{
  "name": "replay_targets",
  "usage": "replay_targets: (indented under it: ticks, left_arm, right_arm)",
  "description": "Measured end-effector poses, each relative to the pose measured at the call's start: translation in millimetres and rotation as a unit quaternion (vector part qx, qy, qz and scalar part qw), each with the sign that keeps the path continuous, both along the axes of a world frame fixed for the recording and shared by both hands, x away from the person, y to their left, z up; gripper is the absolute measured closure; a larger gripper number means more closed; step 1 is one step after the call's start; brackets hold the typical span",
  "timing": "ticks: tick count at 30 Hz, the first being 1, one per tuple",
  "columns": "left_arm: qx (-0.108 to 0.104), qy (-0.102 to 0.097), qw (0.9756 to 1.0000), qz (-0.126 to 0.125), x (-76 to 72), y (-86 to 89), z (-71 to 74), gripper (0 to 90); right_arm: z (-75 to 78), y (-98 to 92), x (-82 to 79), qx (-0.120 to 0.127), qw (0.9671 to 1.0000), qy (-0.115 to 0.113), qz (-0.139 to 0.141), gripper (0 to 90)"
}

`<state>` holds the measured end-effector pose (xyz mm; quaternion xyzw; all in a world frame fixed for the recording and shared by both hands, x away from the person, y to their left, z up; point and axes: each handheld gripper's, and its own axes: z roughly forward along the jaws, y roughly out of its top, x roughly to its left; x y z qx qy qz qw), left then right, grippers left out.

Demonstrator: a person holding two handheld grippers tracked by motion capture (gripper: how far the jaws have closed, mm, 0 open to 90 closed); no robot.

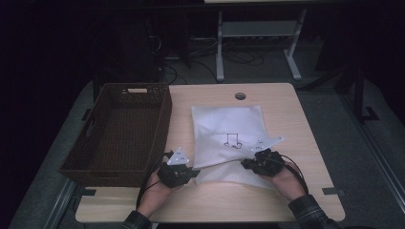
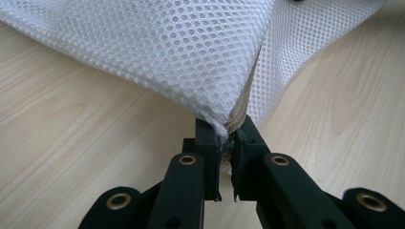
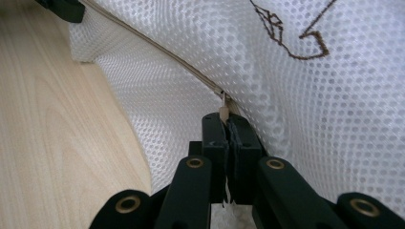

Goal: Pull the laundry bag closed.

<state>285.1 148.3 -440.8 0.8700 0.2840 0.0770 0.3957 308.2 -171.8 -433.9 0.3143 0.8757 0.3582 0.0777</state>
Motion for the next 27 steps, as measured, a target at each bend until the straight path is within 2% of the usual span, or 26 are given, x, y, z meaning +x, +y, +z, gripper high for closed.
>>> replay_targets:
  ticks: [27]
  left_arm:
    - [0.000, 0.003, 1.0000, -0.001, 0.1, 0.8, -0.2, 82.8]
  right_arm:
    - [-0.7, -28.1, -4.0, 0.003, 0.9997, 0.003, -0.025, 86.4]
